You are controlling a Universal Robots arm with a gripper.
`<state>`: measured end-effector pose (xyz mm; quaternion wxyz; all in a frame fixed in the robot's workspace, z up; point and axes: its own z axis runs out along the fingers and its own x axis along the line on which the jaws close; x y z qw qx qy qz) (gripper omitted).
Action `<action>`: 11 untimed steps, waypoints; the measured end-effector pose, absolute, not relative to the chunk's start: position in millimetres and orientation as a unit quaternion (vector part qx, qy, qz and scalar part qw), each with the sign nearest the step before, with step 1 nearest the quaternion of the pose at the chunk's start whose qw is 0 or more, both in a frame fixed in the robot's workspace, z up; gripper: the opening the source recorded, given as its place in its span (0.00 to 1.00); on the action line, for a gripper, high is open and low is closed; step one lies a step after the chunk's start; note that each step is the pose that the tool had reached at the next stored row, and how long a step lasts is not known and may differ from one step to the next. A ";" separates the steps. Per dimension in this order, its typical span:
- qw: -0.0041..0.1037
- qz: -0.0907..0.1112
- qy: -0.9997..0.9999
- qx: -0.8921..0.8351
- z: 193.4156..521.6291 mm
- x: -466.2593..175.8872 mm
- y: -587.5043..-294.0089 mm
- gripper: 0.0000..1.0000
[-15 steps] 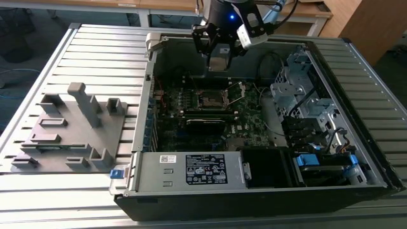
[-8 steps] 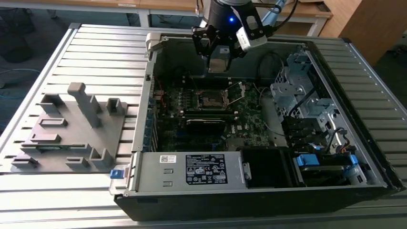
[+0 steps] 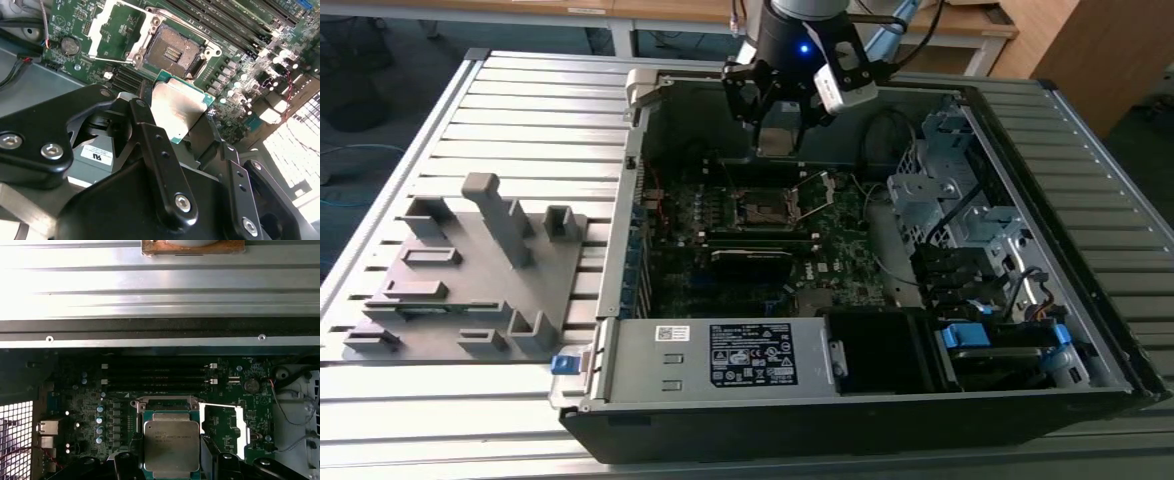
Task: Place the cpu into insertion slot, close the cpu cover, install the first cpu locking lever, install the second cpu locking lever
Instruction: 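Place the cpu into insertion slot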
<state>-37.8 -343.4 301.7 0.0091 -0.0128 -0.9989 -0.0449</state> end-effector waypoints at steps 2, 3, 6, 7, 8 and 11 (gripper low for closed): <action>0.009 -0.045 -0.999 -0.013 298.8 -37.8 -343.4 0.54; 0.009 -0.045 -0.999 -0.013 297.3 -37.8 -343.4 0.54; 0.009 -0.045 -0.999 -0.013 292.8 -37.8 -343.4 0.54; 0.009 -0.045 -0.999 -0.013 291.4 -37.8 -343.4 0.54; 0.009 -0.045 -0.999 -0.013 290.4 -37.8 -343.4 0.54; 0.009 -0.045 -0.999 -0.013 289.6 -37.8 -343.4 0.54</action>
